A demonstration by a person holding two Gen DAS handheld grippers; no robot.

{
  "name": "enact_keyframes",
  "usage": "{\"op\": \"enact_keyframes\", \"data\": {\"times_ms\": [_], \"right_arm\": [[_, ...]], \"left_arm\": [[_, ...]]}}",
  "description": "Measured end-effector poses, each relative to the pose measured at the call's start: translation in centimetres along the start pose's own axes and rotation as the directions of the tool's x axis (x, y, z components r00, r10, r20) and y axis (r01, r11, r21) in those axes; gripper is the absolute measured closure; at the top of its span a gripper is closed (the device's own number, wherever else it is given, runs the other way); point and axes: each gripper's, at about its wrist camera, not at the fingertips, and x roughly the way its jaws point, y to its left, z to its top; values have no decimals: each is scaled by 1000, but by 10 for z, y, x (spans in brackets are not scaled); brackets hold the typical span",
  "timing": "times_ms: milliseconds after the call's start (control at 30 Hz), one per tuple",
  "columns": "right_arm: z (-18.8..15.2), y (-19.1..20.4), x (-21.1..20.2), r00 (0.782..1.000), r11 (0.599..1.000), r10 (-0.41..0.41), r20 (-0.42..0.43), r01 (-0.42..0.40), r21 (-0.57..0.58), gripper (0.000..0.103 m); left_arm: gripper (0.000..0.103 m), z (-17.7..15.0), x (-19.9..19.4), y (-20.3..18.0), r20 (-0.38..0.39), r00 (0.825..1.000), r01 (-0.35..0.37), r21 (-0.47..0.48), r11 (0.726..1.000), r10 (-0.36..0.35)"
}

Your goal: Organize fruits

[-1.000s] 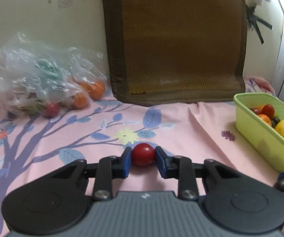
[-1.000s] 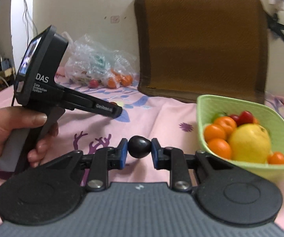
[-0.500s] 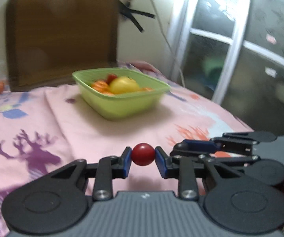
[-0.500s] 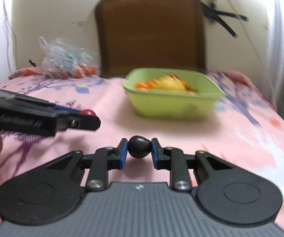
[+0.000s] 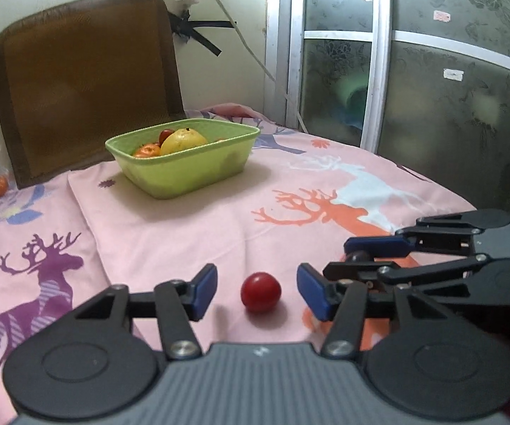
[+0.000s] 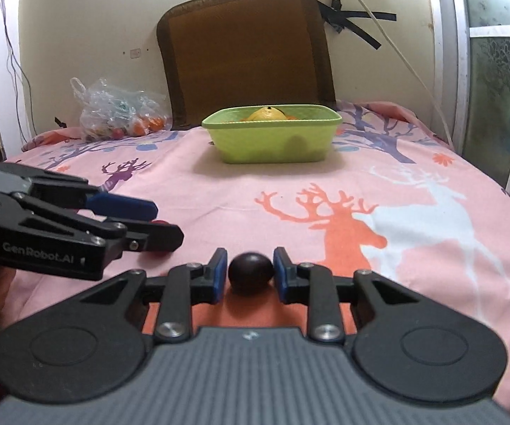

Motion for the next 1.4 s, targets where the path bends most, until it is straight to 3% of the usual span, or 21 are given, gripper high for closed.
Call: {"op": "enact_keyframes", "data": {"times_ms": [67, 300, 333, 367, 433, 467, 567, 667, 867, 1033, 1167, 1267, 1400], "right_arm": [[-3, -1, -3, 1000, 1000, 4, 9, -4, -8, 58], [-19, 0, -13, 999, 999, -9, 52, 11, -53, 57], [-20, -1, -14, 998, 998, -9, 56, 12, -55, 57], [-21, -1, -15, 998, 999, -7, 60, 10, -53, 58], [-22, -1, -17, 998, 998, -4, 63, 8, -59, 64], [-22, -1, -17, 998, 998, 5, 61, -1, -66, 75], [-19, -2, -16, 998, 998, 28, 60, -24, -61, 76], [-4, -7, -8, 996, 998, 43, 80, -38, -55, 76], [65, -30, 33, 983, 999, 41, 176, -37, -24, 75], [105, -59, 92, 986, 999, -4, 164, -5, 53, 75], [112, -72, 124, 994, 993, -14, 111, 1, 114, 74], [110, -74, 132, 994, 992, -27, 106, 14, 124, 73], [106, -72, 124, 991, 991, -27, 128, 10, 135, 72]], "left_arm": [[51, -2, -1, -2, -10, 1000, 3, 6, 1000, -2], [53, -6, 8, -3, -52, 999, -4, 8, 1000, 4], [59, -6, 9, -3, -54, 999, 0, 7, 1000, 1], [76, -6, 9, -3, -51, 999, -1, 9, 1000, 1], [78, -6, 8, -3, -52, 999, 11, 14, 1000, -10], [78, -5, 7, -3, -52, 998, 22, 11, 1000, -21], [78, 0, 3, 0, -28, 997, 71, -14, 997, -71], [77, 23, 4, 11, 17, 997, 75, -54, 996, -74], [77, 94, 43, 57, 96, 994, 64, -153, 986, -50], [77, 132, 101, 105, 41, 999, 25, -305, 952, -13], [73, 137, 135, 133, -28, 1000, -23, -396, 918, 13], [61, 135, 140, 142, -27, 999, -32, -440, 898, 22], [61, 132, 134, 142, -18, 999, -42, -439, 897, 38]]}}
